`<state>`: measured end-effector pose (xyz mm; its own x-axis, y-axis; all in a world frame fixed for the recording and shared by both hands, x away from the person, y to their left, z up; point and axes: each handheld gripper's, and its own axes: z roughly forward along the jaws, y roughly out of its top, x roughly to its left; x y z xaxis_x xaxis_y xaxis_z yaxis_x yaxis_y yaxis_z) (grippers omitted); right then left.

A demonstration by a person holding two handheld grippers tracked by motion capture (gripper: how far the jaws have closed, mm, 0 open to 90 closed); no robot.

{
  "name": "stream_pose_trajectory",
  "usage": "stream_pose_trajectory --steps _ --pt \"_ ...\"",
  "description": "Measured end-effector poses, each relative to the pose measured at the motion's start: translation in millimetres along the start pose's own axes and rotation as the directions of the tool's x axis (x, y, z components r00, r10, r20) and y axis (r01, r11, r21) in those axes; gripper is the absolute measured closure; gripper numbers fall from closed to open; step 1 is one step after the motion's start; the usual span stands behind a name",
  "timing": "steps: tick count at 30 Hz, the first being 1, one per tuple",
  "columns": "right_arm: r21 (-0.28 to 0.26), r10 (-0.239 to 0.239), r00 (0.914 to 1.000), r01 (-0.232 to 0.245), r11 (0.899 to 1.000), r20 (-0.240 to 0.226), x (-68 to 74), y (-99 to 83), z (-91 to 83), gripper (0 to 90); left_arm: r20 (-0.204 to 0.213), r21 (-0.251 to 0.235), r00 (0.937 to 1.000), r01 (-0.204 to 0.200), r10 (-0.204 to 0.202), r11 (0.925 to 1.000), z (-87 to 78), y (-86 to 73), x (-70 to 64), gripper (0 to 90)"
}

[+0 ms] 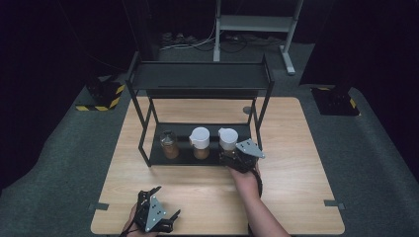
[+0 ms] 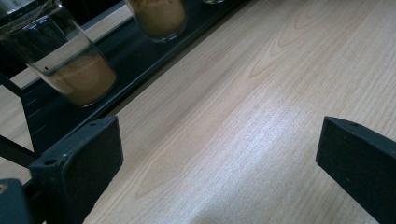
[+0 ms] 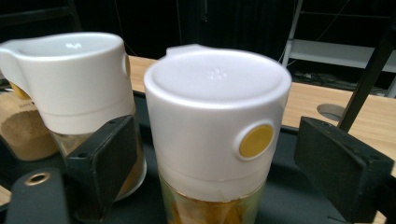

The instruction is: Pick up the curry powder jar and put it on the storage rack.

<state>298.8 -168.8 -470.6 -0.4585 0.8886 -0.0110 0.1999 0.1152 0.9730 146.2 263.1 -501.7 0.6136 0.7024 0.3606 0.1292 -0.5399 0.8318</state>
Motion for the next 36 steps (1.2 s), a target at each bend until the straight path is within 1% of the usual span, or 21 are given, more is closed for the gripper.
stream_pose_trajectory --steps 7,11,12,13,19,21,24,25,30,31,33,34,36 --pt "-0.017 -0.004 0.9997 0.003 1.000 -0.024 -0.7 4.5 -7.6 7.9 -0.001 0.001 1.0000 -0.001 0.001 1.0000 0.1 0.3 -0.4 1.0" --pt "-0.027 -0.008 0.9989 0.007 1.000 -0.047 -3.2 8.8 -15.2 3.4 0.000 0.001 1.0000 -0.001 0.001 1.0000 0.1 0.2 -0.2 1.0" --pt "-0.027 -0.008 0.9989 0.007 1.000 -0.047 -3.2 8.8 -15.2 3.4 0.000 0.001 1.0000 0.000 0.000 1.0000 0.1 0.2 -0.1 1.0" --pt "-0.030 -0.011 0.9982 0.010 1.000 -0.059 -3.9 10.6 -18.3 0.0 0.000 0.001 1.0000 0.000 0.000 1.0000 0.1 0.1 0.0 1.0" --pt "-0.054 -0.023 0.9953 0.018 0.998 -0.094 -6.4 13.7 -31.5 0.0 0.000 0.007 1.0000 -0.001 0.001 1.0000 0.4 1.1 -0.2 1.0" --pt "-0.055 -0.026 0.9947 0.020 0.998 -0.100 -6.8 15.3 -35.7 0.0 0.000 0.007 1.0000 -0.001 0.001 1.0000 0.5 1.3 -0.3 1.0" --pt "-0.062 -0.038 0.9936 0.031 0.998 -0.106 -7.7 17.0 -45.3 0.0 -0.001 0.008 1.0000 -0.002 0.002 1.0000 0.6 1.5 -0.4 1.0" --pt "-0.062 -0.038 0.9936 0.031 0.998 -0.106 -7.7 17.0 -45.3 0.0 -0.001 0.009 1.0000 -0.002 0.002 1.0000 0.8 1.6 -0.5 1.0" --pt "-0.071 -0.065 0.9922 0.057 0.996 -0.107 -10.9 18.0 -64.6 0.0 -0.004 0.013 1.0000 -0.005 0.005 0.9999 1.3 2.4 -1.3 1.0" --pt "-0.071 -0.065 0.9922 0.057 0.996 -0.107 -10.9 18.0 -64.6 0.0 -0.004 0.013 1.0000 -0.005 0.005 0.9999 1.3 2.4 -1.3 1.0" --pt "-0.068 -0.073 0.9924 0.066 0.995 -0.099 -12.1 17.5 -72.6 0.0 -0.005 0.015 1.0000 -0.005 0.005 0.9999 1.4 2.6 -1.4 1.0" --pt "-0.066 -0.076 0.9926 0.070 0.995 -0.094 -14.1 15.9 -79.6 0.0 -0.006 0.014 1.0000 -0.005 0.005 0.9999 1.4 2.5 -1.5 1.0" --pt "-0.066 -0.082 0.9925 0.076 0.995 -0.091 -16.3 13.9 -86.0 0.0 -0.009 0.012 1.0000 -0.004 0.004 0.9999 1.2 2.2 -2.0 1.0"
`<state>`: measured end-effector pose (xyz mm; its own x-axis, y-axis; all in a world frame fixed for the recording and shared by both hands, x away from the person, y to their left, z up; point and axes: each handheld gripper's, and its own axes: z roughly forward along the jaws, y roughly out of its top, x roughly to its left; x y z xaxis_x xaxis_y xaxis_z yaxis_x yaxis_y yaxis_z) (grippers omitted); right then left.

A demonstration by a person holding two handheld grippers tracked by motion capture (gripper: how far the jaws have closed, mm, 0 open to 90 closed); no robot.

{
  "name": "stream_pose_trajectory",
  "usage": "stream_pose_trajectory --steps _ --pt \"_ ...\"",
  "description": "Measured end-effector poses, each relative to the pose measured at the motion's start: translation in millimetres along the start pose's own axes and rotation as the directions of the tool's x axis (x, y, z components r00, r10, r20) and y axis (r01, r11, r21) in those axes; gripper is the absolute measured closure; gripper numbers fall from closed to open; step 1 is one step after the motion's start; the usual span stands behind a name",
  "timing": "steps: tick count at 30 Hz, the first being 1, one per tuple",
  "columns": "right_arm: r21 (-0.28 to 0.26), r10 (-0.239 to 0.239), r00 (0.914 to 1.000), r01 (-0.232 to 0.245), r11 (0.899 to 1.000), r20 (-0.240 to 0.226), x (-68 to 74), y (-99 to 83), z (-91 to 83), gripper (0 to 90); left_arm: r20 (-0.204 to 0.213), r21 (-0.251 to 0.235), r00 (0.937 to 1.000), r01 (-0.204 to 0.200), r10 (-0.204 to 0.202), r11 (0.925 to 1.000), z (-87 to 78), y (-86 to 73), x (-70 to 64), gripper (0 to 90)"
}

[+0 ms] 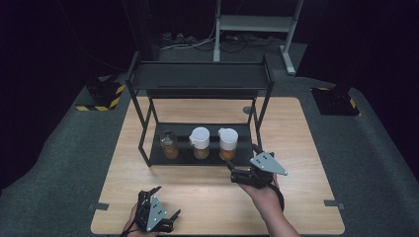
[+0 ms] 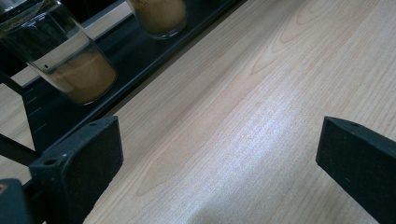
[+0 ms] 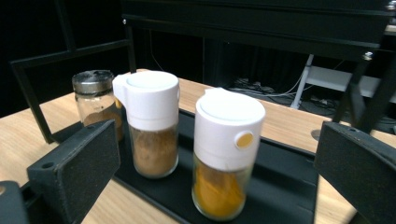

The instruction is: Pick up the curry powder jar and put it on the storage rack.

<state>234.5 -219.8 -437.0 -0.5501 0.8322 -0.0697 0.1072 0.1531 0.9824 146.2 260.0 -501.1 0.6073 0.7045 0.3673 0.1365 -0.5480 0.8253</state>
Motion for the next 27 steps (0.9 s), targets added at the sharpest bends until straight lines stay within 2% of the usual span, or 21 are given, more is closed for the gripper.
stream_pose_trajectory --steps 1,5,12,19,27 --pt "0.000 0.000 1.0000 0.000 1.000 0.000 0.0 0.0 0.0 0.0 0.000 0.000 1.0000 0.000 0.000 1.0000 0.0 0.0 0.0 1.0" --pt "0.004 -0.032 0.9993 0.032 0.999 0.019 -2.3 -6.1 -18.7 0.0 0.000 -0.001 1.0000 0.000 0.000 1.0000 -0.1 -0.3 -0.2 1.0" --pt "0.016 -0.040 0.9984 0.039 0.999 0.040 -6.4 -18.5 -36.9 0.0 -0.003 -0.004 1.0000 -0.002 0.002 1.0000 -0.5 -0.7 -1.0 1.0" --pt "0.045 -0.061 0.9954 0.058 0.997 0.074 -7.8 -33.2 -50.4 0.0 -0.007 -0.005 1.0000 -0.005 0.005 1.0000 -0.5 -0.8 -2.1 1.0" --pt "0.086 -0.080 0.9929 0.073 0.994 0.088 -8.0 -51.9 -61.1 0.0 -0.008 -0.005 0.9999 -0.007 0.007 1.0000 -0.6 -0.9 -2.4 1.0"
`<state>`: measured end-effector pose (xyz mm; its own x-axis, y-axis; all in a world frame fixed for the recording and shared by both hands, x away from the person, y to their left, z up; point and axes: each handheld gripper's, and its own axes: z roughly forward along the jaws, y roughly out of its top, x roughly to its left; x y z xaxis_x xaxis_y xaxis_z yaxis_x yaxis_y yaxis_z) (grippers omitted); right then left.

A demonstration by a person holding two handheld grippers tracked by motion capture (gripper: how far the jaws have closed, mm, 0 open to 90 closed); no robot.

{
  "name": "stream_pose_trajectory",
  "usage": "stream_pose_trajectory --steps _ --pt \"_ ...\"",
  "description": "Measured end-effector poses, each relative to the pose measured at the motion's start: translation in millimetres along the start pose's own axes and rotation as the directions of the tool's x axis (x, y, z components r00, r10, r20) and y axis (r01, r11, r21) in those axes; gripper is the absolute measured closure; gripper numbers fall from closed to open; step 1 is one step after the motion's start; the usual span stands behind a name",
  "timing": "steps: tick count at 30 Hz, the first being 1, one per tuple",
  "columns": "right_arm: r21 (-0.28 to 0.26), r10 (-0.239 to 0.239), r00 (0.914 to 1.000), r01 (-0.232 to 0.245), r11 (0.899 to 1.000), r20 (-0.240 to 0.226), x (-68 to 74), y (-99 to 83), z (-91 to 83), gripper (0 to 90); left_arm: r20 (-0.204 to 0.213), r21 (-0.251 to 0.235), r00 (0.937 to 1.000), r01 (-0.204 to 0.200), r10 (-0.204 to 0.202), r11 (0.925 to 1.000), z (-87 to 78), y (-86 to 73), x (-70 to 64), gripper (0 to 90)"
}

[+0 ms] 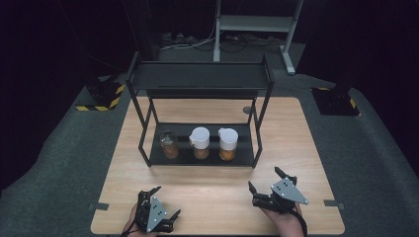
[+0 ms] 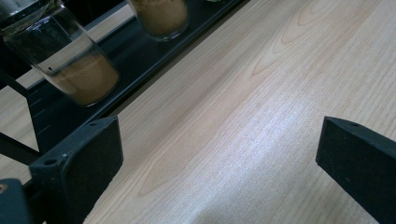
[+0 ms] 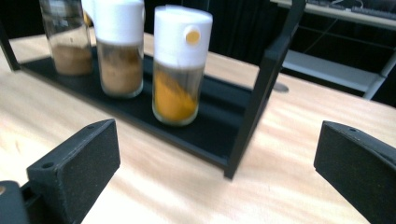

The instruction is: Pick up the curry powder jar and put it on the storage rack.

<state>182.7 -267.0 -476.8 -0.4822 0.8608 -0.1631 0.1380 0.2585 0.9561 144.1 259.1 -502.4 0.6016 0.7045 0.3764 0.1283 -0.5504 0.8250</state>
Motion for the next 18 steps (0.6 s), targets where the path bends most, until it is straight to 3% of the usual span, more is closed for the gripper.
stream_pose_trajectory --steps 6,12,18 --pt "0.055 -0.016 0.9997 0.015 0.998 0.020 3.0 -17.4 -4.8 0.0 -0.001 0.002 1.0000 -0.004 0.004 1.0000 0.1 0.4 -0.3 1.0" --pt "0.128 -0.068 0.9969 0.063 0.990 0.040 7.4 -30.1 -6.8 0.0 -0.002 0.001 1.0000 0.000 0.000 1.0000 0.1 0.1 -0.2 1.0" --pt "0.116 -0.071 0.9966 0.065 0.991 0.043 7.6 -32.3 -8.2 0.0 -0.004 -0.001 1.0000 0.004 -0.004 1.0000 -0.2 -0.2 -0.4 1.0"
